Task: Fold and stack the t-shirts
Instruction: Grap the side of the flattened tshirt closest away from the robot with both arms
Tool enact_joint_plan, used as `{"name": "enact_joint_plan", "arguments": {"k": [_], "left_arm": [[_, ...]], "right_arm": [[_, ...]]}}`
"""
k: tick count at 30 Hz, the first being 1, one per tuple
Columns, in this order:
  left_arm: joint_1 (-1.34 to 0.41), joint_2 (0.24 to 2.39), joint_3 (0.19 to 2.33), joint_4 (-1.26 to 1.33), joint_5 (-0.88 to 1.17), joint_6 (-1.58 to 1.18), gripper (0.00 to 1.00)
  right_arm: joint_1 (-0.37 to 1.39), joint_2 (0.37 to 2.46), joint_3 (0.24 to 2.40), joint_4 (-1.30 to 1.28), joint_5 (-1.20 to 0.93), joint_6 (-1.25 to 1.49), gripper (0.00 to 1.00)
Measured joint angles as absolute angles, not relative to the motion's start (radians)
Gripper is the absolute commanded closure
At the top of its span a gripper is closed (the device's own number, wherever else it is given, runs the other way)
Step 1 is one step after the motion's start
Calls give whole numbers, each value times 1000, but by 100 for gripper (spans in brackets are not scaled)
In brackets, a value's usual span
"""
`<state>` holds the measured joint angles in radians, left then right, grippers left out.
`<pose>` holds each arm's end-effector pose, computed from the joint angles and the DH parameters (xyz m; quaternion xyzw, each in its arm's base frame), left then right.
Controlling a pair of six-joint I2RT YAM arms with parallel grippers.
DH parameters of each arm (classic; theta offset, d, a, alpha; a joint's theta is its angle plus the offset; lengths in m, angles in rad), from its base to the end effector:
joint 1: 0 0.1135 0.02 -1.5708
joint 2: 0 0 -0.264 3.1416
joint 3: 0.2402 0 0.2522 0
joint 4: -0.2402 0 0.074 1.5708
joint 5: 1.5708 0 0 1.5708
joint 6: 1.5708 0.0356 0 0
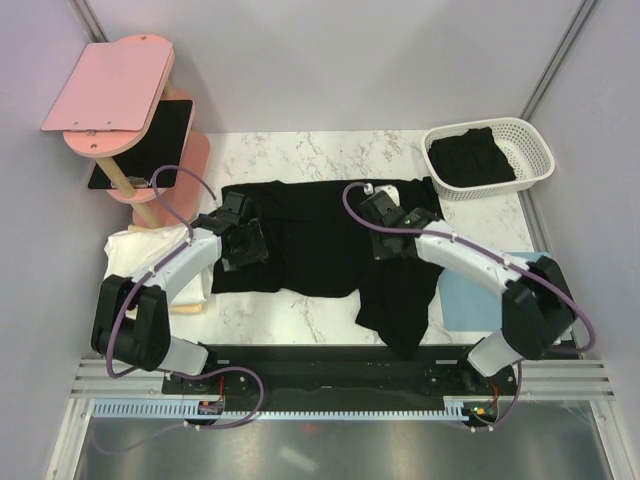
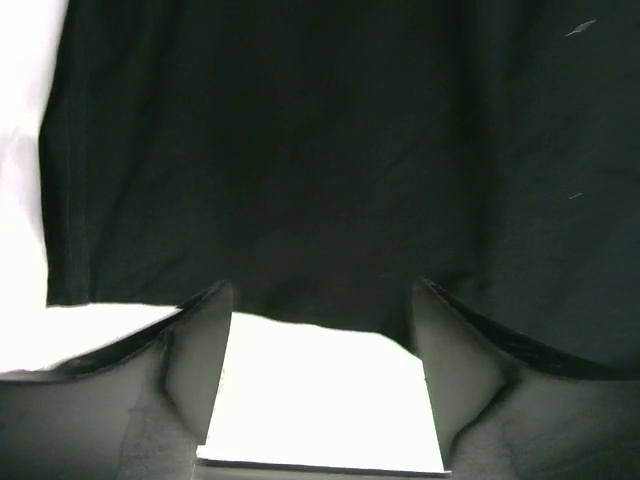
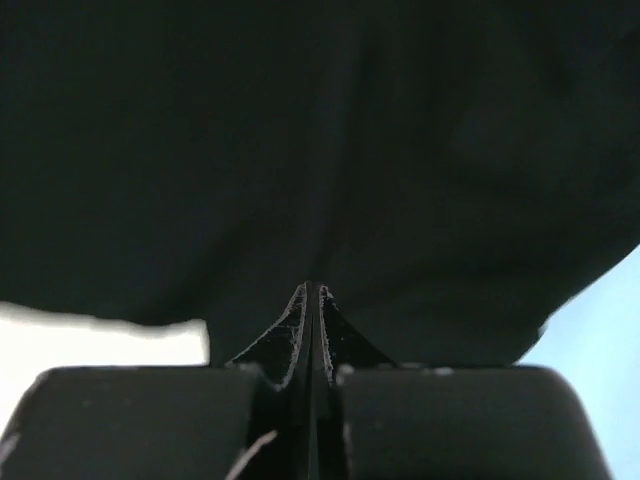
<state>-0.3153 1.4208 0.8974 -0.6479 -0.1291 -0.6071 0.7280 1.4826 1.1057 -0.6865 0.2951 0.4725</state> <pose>0.2536 -0.0779 0.2034 -0.1549 0.9658 -0.0315 0.2055 0.2302 0.1913 0.2477 -0.0854 0.9544 0.0228 0.2852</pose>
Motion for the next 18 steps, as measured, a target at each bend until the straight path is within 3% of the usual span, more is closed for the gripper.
{"name": "enact_joint_plan", "arguments": {"k": [1,2,10,18], "left_arm": [[-315,1428,916,-649,-129,-601,96],[-315,1436,936,-648,-129,-596,98],[-315,1480,996,-648,-129,-575,98],[-313,1480,996,-653,-138,-559,98]], "right_arm": [[689,1527,1133,-670,312,456,100],[662,1568,1156,-659,324,441,100],[513,1976,1368,-611,410,361,100],[463,2064,1472,-614,452,329,100]]}}
